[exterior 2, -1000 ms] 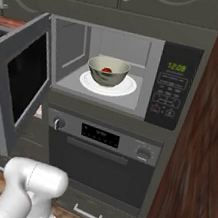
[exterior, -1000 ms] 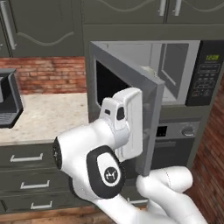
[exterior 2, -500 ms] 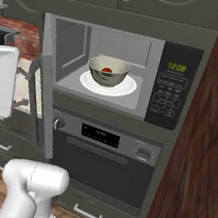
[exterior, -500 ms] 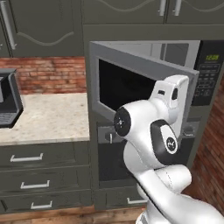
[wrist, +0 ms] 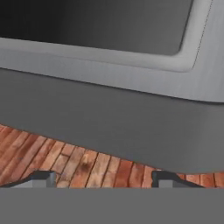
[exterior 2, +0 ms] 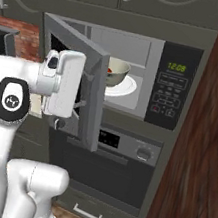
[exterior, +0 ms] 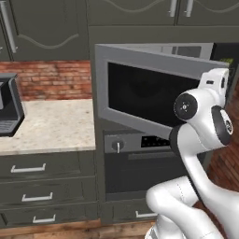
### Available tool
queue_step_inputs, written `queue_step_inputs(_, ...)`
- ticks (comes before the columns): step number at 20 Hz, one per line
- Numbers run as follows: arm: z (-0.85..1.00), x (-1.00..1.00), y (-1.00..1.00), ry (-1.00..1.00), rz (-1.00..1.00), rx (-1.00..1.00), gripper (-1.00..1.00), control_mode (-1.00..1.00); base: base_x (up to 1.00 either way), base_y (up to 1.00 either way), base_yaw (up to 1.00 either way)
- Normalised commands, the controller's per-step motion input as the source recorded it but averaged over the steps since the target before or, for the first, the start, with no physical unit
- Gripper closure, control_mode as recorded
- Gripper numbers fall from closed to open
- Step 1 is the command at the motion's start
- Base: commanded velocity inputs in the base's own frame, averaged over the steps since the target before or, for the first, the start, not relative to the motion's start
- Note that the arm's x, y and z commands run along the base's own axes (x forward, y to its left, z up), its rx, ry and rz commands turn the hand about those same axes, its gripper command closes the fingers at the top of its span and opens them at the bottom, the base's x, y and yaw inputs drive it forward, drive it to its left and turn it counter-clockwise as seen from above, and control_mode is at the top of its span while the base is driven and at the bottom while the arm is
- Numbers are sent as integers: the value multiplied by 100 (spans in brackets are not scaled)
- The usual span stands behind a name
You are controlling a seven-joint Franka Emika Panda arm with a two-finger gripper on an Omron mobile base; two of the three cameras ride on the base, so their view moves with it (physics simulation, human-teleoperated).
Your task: Pick the tomato from the sink and place it in the bowl. Then pick the bowl and place it in the microwave. Then close the microwave door and press the start button.
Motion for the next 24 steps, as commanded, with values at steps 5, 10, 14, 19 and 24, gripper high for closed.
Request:
queue_step_inputs(5, -13, 100, -61, 10, 15, 0, -100, -100, 0, 0, 0)
queue_step_inputs(10, -30, 100, -38, 16, 19, 0, -100, -100, 0, 0, 0)
queue_step_inputs(14, -33, 100, -31, 19, 20, 0, -100, -100, 0, 0, 0)
queue_step_inputs(19, -19, 100, -15, 21, 17, 0, -100, -100, 0, 0, 0)
queue_step_inputs(24, -2, 100, 0, 23, 9, 0, -100, -100, 0, 0, 0)
